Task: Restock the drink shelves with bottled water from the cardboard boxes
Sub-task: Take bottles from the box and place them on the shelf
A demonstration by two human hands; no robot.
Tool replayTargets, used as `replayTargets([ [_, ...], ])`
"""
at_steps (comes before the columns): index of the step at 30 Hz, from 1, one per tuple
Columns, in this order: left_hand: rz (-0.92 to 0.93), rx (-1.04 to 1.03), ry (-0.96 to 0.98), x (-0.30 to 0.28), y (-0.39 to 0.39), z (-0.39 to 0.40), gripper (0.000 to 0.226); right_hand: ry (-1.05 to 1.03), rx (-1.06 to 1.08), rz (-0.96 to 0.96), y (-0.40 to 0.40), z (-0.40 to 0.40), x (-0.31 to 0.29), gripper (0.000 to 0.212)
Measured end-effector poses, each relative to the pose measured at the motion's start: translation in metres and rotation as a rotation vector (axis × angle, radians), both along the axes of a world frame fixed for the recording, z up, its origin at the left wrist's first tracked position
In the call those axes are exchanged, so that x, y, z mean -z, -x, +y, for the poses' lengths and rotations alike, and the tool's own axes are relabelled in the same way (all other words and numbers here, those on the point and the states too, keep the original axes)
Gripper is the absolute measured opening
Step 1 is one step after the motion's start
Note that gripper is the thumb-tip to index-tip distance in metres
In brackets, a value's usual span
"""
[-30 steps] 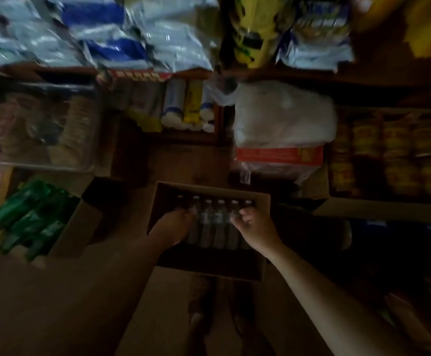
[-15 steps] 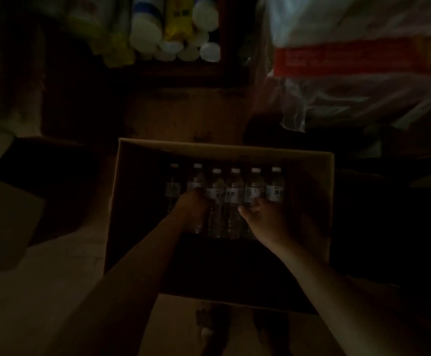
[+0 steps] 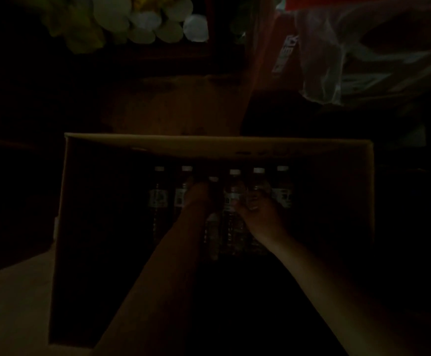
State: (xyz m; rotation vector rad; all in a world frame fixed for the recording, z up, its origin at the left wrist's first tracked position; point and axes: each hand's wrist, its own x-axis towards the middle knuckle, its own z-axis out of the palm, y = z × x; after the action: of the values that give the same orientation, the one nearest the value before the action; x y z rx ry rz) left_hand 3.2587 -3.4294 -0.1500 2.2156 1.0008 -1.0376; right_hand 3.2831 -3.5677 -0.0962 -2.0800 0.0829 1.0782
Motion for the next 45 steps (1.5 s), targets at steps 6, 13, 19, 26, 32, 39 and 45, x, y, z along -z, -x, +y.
replayTargets([
  [6,-0.064,-0.127,0.076,-0.002,0.013,-0.001,0.074,0.009,0.0,0.021,0.003,-0.005,0.001,0.039],
  [13,-0.221,-0.209,0.232,-0.035,0.033,0.002,0.081,0.066,-0.061,0.036,-0.005,-0.013,-0.027,0.042],
  [19,-0.385,-0.202,0.234,-0.097,0.054,0.02,0.094,-0.028,-0.077,0.202,0.002,-0.014,-0.079,0.059],
  [26,-0.549,-0.211,0.42,-0.234,0.06,0.03,0.082,-0.204,-0.222,0.443,0.013,-0.005,-0.183,0.067],
  [32,-0.656,-0.21,0.532,-0.367,0.035,0.049,0.069,-0.326,-0.35,0.406,0.006,0.002,-0.294,0.065],
  [39,-0.857,-0.156,0.617,-0.545,-0.005,0.047,0.068,-0.376,-0.357,0.255,-0.03,-0.015,-0.453,0.054],
  [45,-0.953,-0.059,0.651,-0.686,-0.031,0.015,0.039,-0.432,-0.204,-0.064,-0.039,-0.041,-0.576,0.061],
])
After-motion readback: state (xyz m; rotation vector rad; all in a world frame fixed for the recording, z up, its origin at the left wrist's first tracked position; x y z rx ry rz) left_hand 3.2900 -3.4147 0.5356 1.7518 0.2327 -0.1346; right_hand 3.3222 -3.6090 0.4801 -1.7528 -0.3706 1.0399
